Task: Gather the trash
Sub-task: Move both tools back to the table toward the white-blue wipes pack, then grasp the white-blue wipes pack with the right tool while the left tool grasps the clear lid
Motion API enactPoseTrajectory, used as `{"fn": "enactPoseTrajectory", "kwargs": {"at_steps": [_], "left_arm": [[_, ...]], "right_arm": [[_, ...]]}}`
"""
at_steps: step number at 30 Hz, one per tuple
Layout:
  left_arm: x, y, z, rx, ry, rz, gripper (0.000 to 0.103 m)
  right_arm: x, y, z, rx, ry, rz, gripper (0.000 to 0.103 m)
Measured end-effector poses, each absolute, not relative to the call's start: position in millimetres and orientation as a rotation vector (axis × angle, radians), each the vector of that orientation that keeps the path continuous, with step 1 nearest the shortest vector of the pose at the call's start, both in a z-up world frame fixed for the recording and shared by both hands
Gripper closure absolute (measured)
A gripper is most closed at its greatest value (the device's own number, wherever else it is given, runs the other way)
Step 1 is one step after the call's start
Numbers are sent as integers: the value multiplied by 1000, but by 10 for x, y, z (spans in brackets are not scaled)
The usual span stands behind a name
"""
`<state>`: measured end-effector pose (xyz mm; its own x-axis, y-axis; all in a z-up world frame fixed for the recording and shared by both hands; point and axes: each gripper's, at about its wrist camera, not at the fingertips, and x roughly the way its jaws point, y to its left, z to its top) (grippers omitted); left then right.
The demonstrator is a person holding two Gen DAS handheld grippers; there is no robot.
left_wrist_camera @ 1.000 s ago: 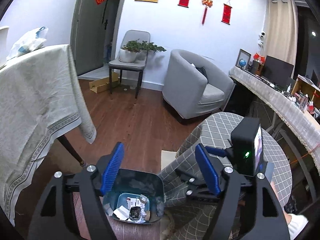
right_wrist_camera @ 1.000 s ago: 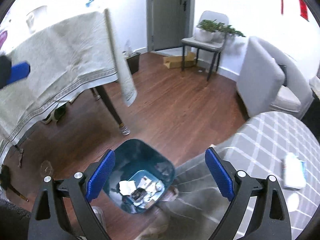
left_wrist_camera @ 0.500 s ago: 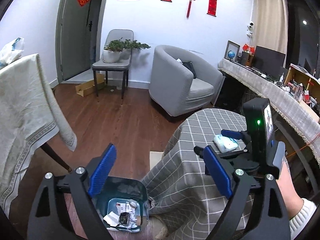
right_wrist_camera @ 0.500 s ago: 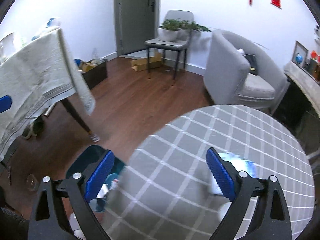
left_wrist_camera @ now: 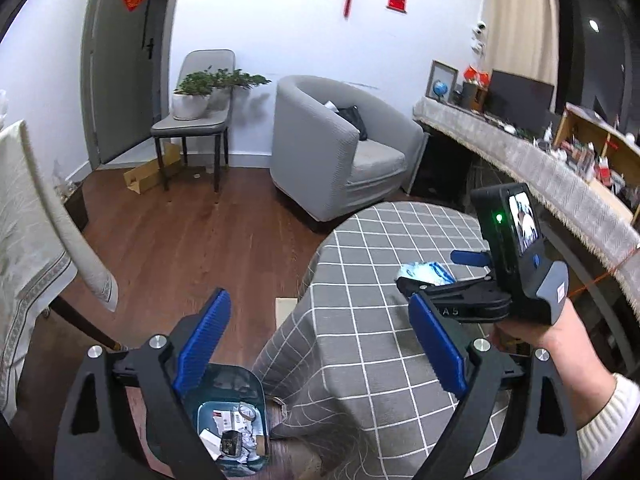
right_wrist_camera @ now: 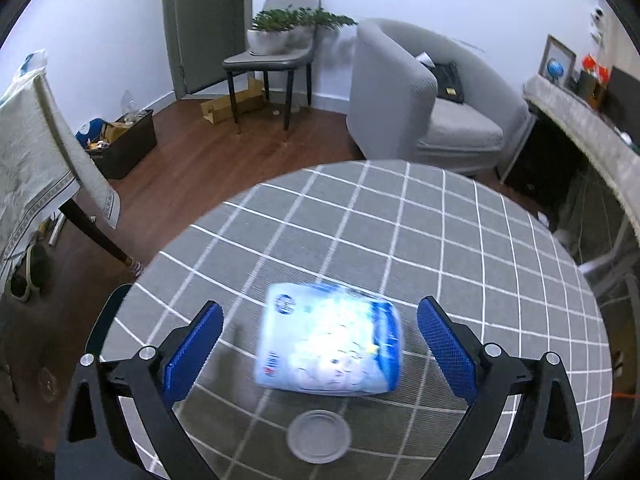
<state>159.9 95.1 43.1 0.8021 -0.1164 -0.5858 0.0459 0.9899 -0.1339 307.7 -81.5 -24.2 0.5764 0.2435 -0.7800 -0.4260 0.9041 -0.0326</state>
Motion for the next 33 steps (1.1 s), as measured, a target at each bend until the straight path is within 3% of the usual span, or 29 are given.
{"fn": "enactPoseTrajectory", "kwargs": {"at_steps": [7,9,11,25,33], "left_arm": [[1751,667,318,-77,677,-147,11],[1788,594,274,-56,699,-163,11],[1810,488,220,-23,714,-176,11],[2051,13,-83,-20,777,-271,27],[2213,-351,-242,26,812,-322,41]], "right_arm": [[3194,-926,-384,-178,938,428,5],[3185,-940,-404,-189,938,428,22],[3176,-955,-379,-189,930,432,28],[3210,-1511,-167,-96,863,428,30],[3242,-1876,-164,-46,859,402,30]]}}
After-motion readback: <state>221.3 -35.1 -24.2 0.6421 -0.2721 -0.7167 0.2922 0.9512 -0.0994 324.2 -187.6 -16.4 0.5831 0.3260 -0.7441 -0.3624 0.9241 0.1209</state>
